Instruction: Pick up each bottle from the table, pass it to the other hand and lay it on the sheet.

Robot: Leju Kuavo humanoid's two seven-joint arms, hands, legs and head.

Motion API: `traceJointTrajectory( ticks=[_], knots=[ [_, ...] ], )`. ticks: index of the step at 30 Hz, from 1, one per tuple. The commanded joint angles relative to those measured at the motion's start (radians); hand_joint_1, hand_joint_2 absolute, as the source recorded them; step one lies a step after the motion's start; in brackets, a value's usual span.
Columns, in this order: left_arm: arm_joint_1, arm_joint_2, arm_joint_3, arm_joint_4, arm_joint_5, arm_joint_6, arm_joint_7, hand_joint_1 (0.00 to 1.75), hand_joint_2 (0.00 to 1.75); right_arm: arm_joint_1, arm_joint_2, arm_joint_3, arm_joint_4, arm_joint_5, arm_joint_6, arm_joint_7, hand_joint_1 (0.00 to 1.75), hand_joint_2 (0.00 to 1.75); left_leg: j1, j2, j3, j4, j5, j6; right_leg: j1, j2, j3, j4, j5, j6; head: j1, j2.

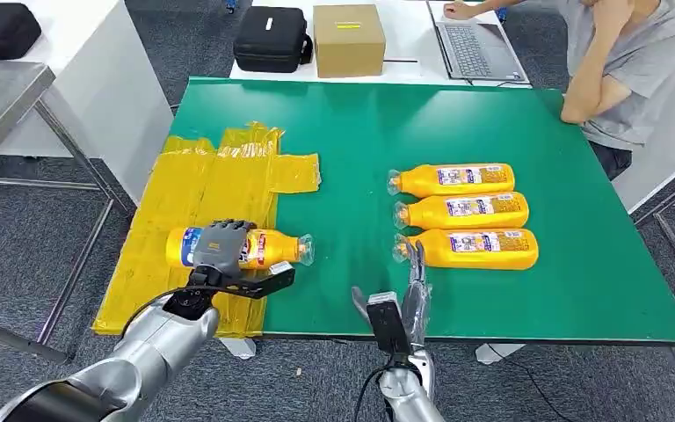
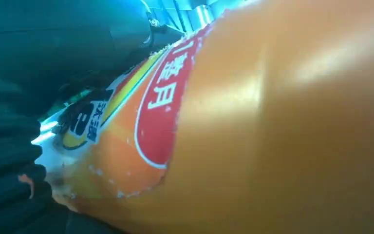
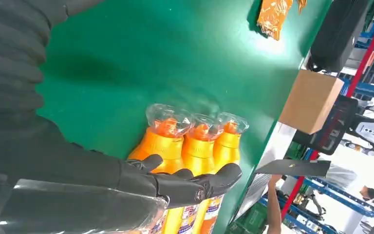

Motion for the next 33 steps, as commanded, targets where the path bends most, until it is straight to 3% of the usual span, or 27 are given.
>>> traceJointTrajectory(
  ticks=[1,17,19,22,24,25,26,27,33],
  knots=[
    [-0.011,0.003,0.006,0.079,0.003,-0.017,0.012,1.75,1.75,-0.031,-0.029,-0.002,0.045,-0.001,0.0,0.0,0.0,1.75,0.0,0.002,0.006,-0.001,-0.002,-0.002,0.001,0.001,0.005,0.0,-0.002,-0.002,0.0,0.0],
    [-0.006,-0.001,0.022,0.08,0.015,-0.022,-0.016,1.73,1.75,-0.03,-0.028,-0.009,0.043,0.0,0.0,0.0,0.0,1.75,0.0,0.002,0.006,-0.001,-0.001,-0.002,0.001,0.001,0.004,0.0,-0.001,-0.002,0.0,0.0],
    [-0.002,-0.004,0.029,0.081,0.019,-0.019,-0.023,1.52,1.75,-0.028,-0.028,-0.011,0.044,0.002,0.0,0.0,0.0,1.75,0.001,0.002,0.006,-0.001,-0.002,-0.003,0.001,0.001,0.004,0.0,-0.002,-0.002,0.0,0.0],
    [0.001,-0.011,0.053,0.084,0.043,-0.032,-0.055,1.38,1.75,-0.024,-0.028,-0.013,0.043,0.001,0.0,0.0,0.0,1.75,0.0,0.002,0.006,-0.001,-0.002,-0.002,0.001,0.001,0.005,0.0,-0.002,-0.002,0.0,0.0],
    [0.003,-0.011,0.057,0.086,0.045,-0.038,-0.064,1.06,1.75,-0.025,-0.03,-0.009,0.047,0.0,0.0,0.0,0.0,1.75,0.0,0.002,0.005,-0.001,-0.001,-0.002,0.001,0.001,0.004,0.0,-0.001,-0.002,0.0,0.0],
    [0.003,-0.011,0.057,0.086,0.045,-0.038,-0.064,1.41,1.75,-0.025,-0.03,-0.009,0.047,0.0,0.0,0.0,0.0,1.75,0.0,0.001,0.004,-0.001,0.0,-0.002,0.0,0.0,0.003,0.0,-0.001,-0.001,0.0,0.0],
    [0.003,-0.011,0.057,0.086,0.045,-0.038,-0.064,0.56,1.75,-0.025,-0.03,-0.009,0.047,0.0,0.0,0.0,0.0,1.75,0.0,0.002,0.006,-0.001,-0.001,-0.002,0.0,0.001,0.004,0.0,-0.001,-0.002,0.0,0.0],
    [0.003,-0.011,0.057,0.086,0.045,-0.038,-0.064,0.17,1.75,-0.025,-0.03,-0.009,0.047,0.0,0.0,0.0,0.0,1.75,0.0,0.001,0.005,-0.001,-0.001,-0.002,0.0,0.001,0.004,0.0,-0.001,-0.002,0.0,0.0],
    [0.008,-0.018,0.058,0.086,0.035,-0.059,-0.084,0.0,1.75,-0.029,-0.026,-0.016,0.054,0.008,0.0,0.0,0.0,1.75,0.0,0.001,0.005,-0.001,0.0,-0.002,0.0,0.0,0.004,0.0,-0.001,-0.002,0.0,0.0]
  ],
)
